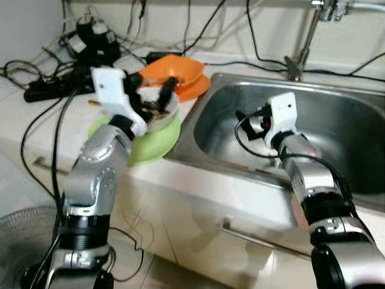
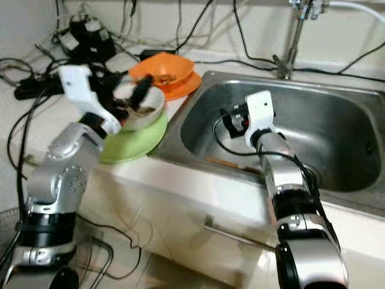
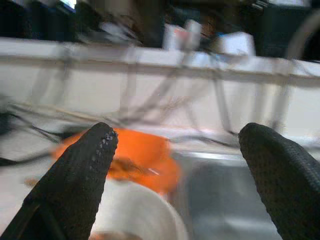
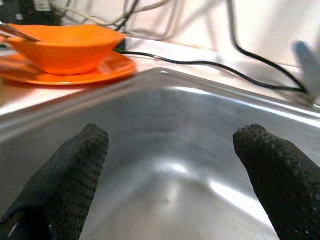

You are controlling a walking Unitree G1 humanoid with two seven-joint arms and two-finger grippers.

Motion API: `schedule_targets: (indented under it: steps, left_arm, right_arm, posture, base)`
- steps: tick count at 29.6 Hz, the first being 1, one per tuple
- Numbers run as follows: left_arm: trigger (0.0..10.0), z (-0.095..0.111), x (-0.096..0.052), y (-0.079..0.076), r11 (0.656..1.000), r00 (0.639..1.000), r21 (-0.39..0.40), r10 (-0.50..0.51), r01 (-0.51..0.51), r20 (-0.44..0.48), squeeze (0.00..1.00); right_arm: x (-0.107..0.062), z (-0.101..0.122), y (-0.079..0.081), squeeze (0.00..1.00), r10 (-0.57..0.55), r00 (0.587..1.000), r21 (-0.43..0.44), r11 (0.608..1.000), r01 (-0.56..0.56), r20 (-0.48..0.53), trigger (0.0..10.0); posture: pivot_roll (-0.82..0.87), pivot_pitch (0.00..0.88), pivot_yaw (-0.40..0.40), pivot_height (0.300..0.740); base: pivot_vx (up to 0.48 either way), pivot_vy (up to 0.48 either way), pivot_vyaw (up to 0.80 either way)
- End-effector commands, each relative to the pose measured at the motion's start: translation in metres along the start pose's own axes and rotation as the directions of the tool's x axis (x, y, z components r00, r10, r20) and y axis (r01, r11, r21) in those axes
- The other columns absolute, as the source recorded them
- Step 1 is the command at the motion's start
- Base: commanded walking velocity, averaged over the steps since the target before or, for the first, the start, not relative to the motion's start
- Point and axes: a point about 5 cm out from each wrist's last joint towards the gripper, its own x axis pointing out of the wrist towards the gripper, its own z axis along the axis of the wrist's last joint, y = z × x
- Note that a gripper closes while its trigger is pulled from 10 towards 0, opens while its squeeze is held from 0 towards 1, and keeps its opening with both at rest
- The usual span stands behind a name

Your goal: Kitchen organization

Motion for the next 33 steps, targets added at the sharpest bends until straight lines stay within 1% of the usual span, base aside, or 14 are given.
schedule_targets:
  steps: [1, 2, 7, 8, 10, 13, 17, 20, 22, 24, 25, 26, 31, 33]
  left_arm:
    - [10.0, 0.012, 0.000, 0.019, 0.991, 0.991, 0.047, 0.124, -0.127, 0.059, 0.00]
    - [10.0, 0.013, -0.001, 0.029, 0.980, 0.980, 0.064, 0.185, -0.190, 0.066, 0.00]
    - [10.0, 0.014, -0.003, 0.044, 0.954, 0.956, 0.077, 0.285, -0.290, 0.069, 0.00]
    - [10.0, 0.016, -0.007, 0.060, 0.910, 0.915, 0.101, 0.395, -0.402, 0.087, 0.00]
    - [10.0, 0.018, -0.012, 0.073, 0.865, 0.871, 0.117, 0.478, -0.489, 0.110, 0.00]
    - [10.0, 0.016, -0.017, 0.083, 0.824, 0.831, 0.104, 0.548, -0.556, 0.099, 0.00]
    - [10.0, 0.001, -0.020, 0.095, 0.786, 0.786, -0.005, 0.618, -0.618, 0.000, 0.00]
    - [10.0, -0.007, -0.017, 0.097, 0.792, 0.794, -0.057, 0.605, -0.608, -0.061, 0.00]
    - [10.0, -0.012, -0.013, 0.097, 0.789, 0.797, -0.116, 0.596, -0.604, -0.100, 0.00]
    - [10.0, -0.018, -0.009, 0.094, 0.796, 0.813, -0.167, 0.566, -0.582, -0.137, 0.00]
    - [10.0, -0.018, -0.009, 0.094, 0.796, 0.813, -0.167, 0.566, -0.582, -0.137, 0.00]
    - [10.0, -0.022, -0.002, 0.092, 0.803, 0.827, -0.199, 0.539, -0.562, -0.164, 0.00]
    - [10.0, -0.025, 0.003, 0.090, 0.796, 0.836, -0.258, 0.521, -0.548, -0.171, 0.00]
    - [10.0, -0.030, 0.005, 0.092, 0.766, 0.827, -0.312, 0.524, -0.562, -0.202, 0.00]
  right_arm:
    - [-0.001, 0.004, 0.002, 1.00, -0.002, 1.000, 0.020, 1.000, 0.002, 0.007, 10.0]
    - [-0.002, 0.004, 0.002, 1.00, -0.002, 1.000, 0.019, 1.000, 0.002, 0.007, 10.0]
    - [-0.004, 0.006, 0.003, 0.95, -0.002, 1.000, 0.020, 1.000, 0.002, 0.005, 10.0]
    - [-0.006, 0.006, 0.003, 0.93, -0.001, 1.000, 0.020, 1.000, 0.001, 0.006, 10.0]
    - [-0.008, 0.007, 0.003, 0.87, 0.001, 1.000, 0.025, 1.000, -0.001, 0.008, 10.0]
    - [-0.010, 0.006, 0.003, 0.82, 0.001, 1.000, 0.028, 1.000, -0.001, 0.005, 10.0]
    - [-0.011, 0.008, 0.005, 0.78, 0.015, 1.000, 0.050, 0.999, -0.015, 0.013, 10.0]
    - [-0.012, 0.014, 0.011, 0.73, 0.061, 0.997, 0.074, 0.995, -0.064, 0.041, 10.0]
    - [-0.014, 0.020, 0.020, 0.57, 0.132, 0.989, 0.100, 0.985, -0.139, 0.071, 10.0]
    - [-0.018, 0.027, 0.032, 0.19, 0.242, 0.965, 0.136, 0.957, -0.255, 0.105, 10.0]
    - [-0.018, 0.027, 0.032, 0.19, 0.242, 0.965, 0.136, 0.957, -0.255, 0.105, 10.0]
    - [-0.026, 0.035, 0.047, 0.09, 0.395, 0.911, 0.116, 0.906, -0.408, 0.122, 10.0]
    - [-0.038, 0.040, 0.054, 0.09, 0.525, 0.843, 0.105, 0.838, -0.536, 0.114, 10.0]
    - [-0.044, 0.040, 0.054, 0.09, 0.563, 0.821, 0.093, 0.816, -0.571, 0.097, 10.0]
  posture:
    - [-0.08, 0.000, 0.112, 0.740]
    - [-0.08, 0.000, 0.113, 0.740]
    - [-0.07, 0.000, 0.113, 0.740]
    - [-0.08, 0.000, 0.114, 0.740]
    - [-0.08, 0.000, 0.116, 0.740]
    - [-0.08, 0.000, 0.117, 0.740]
    - [-0.08, 0.000, 0.120, 0.740]
    - [-0.08, 0.000, 0.121, 0.740]
    - [-0.08, 0.000, 0.122, 0.740]
    - [-0.08, 0.000, 0.124, 0.740]
    - [-0.08, 0.000, 0.124, 0.740]
    - [-0.08, 0.000, 0.128, 0.740]
    - [-0.09, 0.000, 0.132, 0.740]
    - [-0.09, 0.000, 0.133, 0.740]
  base:
    - [0.000, 0.000, 0.00]
    - [0.000, 0.000, 0.00]
    - [0.000, 0.000, 0.00]
    - [0.000, 0.000, 0.00]
    - [0.000, 0.000, 0.00]
    - [0.000, 0.000, 0.00]
    - [0.000, 0.000, 0.00]
    - [0.000, 0.000, 0.00]
    - [0.000, 0.000, 0.00]
    - [0.000, 0.000, 0.00]
    - [0.000, 0.000, 0.00]
    - [0.000, 0.000, 0.00]
    - [0.000, 0.000, 0.00]
    - [0.000, 0.000, 0.00]
